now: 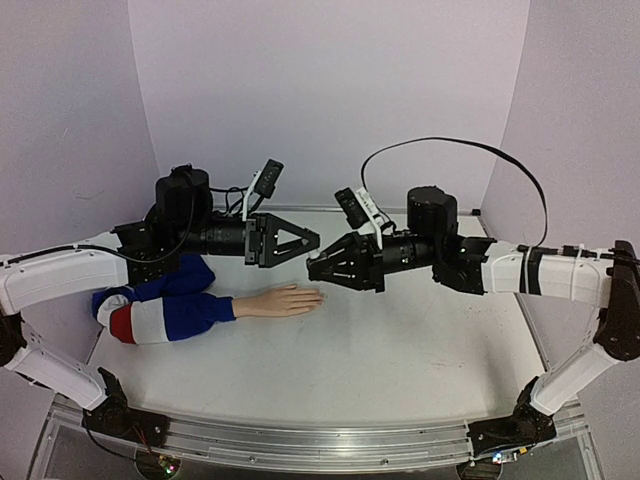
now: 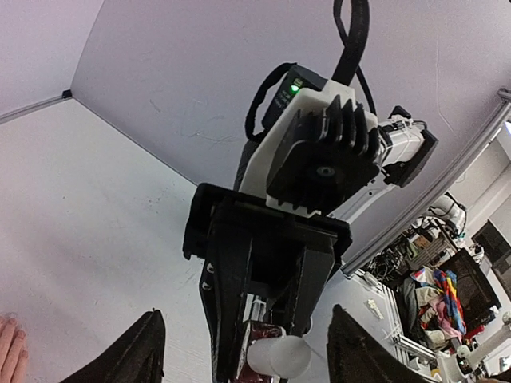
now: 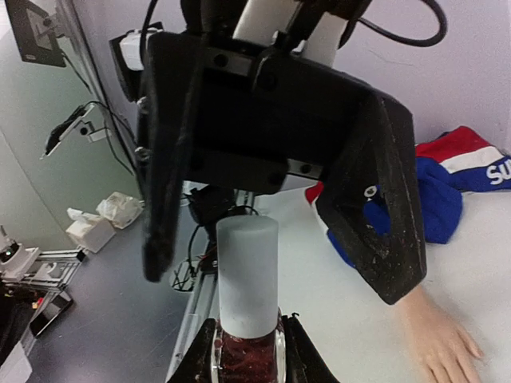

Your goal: Paint the nails

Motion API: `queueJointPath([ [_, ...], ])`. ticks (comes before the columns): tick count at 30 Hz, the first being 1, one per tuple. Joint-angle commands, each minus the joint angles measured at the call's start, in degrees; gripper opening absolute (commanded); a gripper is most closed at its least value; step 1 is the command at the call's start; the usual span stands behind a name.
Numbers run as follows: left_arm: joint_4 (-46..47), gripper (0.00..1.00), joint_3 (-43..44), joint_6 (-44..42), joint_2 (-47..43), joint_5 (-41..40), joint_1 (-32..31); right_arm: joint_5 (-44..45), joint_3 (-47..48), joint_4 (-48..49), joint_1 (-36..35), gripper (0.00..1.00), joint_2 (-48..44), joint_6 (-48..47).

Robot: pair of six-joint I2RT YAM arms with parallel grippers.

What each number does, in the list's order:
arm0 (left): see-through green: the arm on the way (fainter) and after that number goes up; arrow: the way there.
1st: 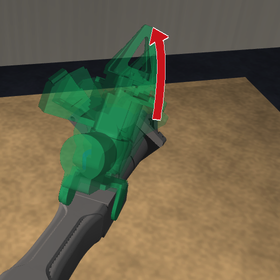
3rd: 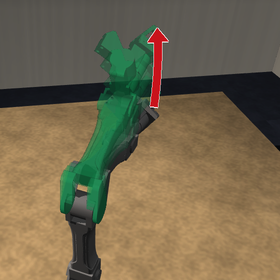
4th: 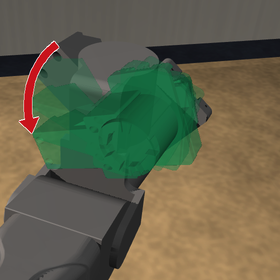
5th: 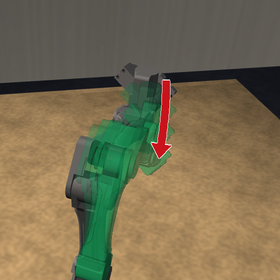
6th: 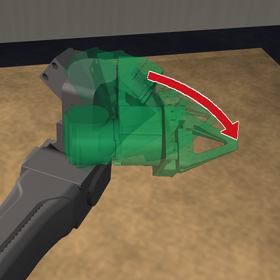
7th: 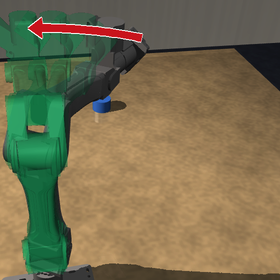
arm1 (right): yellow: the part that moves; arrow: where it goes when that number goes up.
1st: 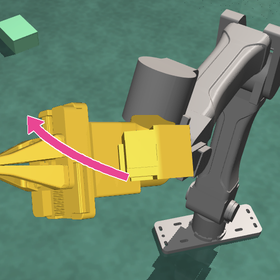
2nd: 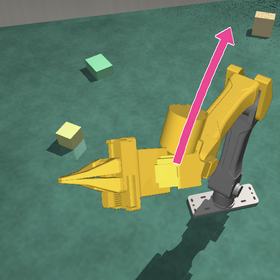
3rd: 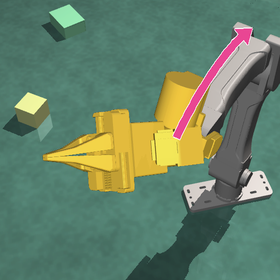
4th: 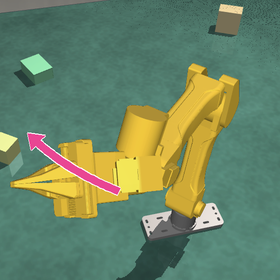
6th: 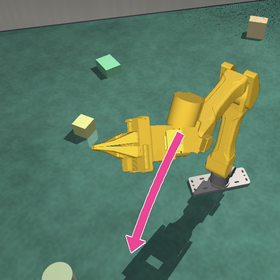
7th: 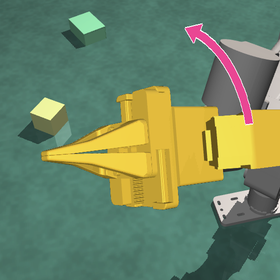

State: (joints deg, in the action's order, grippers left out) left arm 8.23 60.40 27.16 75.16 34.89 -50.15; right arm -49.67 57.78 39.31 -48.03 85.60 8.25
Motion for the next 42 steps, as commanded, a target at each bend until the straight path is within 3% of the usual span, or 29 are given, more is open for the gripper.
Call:
queueJointPath([
  [1,6.5,0.65,0.1,1.2,-1.3,4.1,0.2,-9.1,3.9,4.5,-0.2,0.00,1.3,3.7],
  [7,6.5,0.43,0.0,1.1,-0.9,4.6,-0.1,-6.0,3.3,6.9,-0.1,0.00,1.7,5.0],
  [13,6.3,0.32,-0.7,-0.7,-0.8,1.8,-0.9,2.8,1.3,8.2,-0.2,0.00,0.2,4.8],
  [16,6.0,0.21,-1.1,-1.0,-0.4,-0.3,-1.1,9.4,0.6,8.3,-0.2,0.00,-0.2,4.2],
  [19,4.7,0.12,-1.5,-1.3,-0.8,-4.5,-1.1,27.9,-0.3,5.9,-1.2,0.00,-1.4,2.1],
  [21,2.6,0.09,-1.4,-1.8,-1.1,-8.0,-1.1,48.2,-0.7,3.8,-4.4,0.00,-2.0,-0.4],
  [22,1.3,0.06,-1.2,-1.9,-1.2,-9.8,-1.1,62.5,-0.5,3.5,-7.3,0.00,-1.9,-2.8],
  [24,-1.0,0.04,-0.7,-1.7,-1.1,-13.5,-1.1,85.8,-0.7,8.5,-14.4,0.00,-0.2,-10.4],
  [27,-2.9,0.02,0.0,-1.2,-0.6,-16.4,-1.0,97.7,0.5,17.1,-18.3,0.00,3.8,-19.5],
  [31,-4.2,0.01,1.3,-1.0,0.3,-16.1,-1.0,94.9,2.7,18.2,-18.8,0.00,7.6,-21.7],
  [35,-4.8,0.07,1.3,-0.8,0.3,-15.4,-0.9,78.1,0.9,15.5,-17.9,0.00,5.7,-21.2],
  [39,-5.0,0.22,2.1,0.5,0.2,-12.1,0.2,53.6,2.5,5.2,-13.6,0.00,3.6,-16.4],
  [42,-5.0,0.44,2.4,0.5,-0.7,-9.7,0.6,36.6,2.1,2.5,-8.8,0.00,1.5,-11.1],
])
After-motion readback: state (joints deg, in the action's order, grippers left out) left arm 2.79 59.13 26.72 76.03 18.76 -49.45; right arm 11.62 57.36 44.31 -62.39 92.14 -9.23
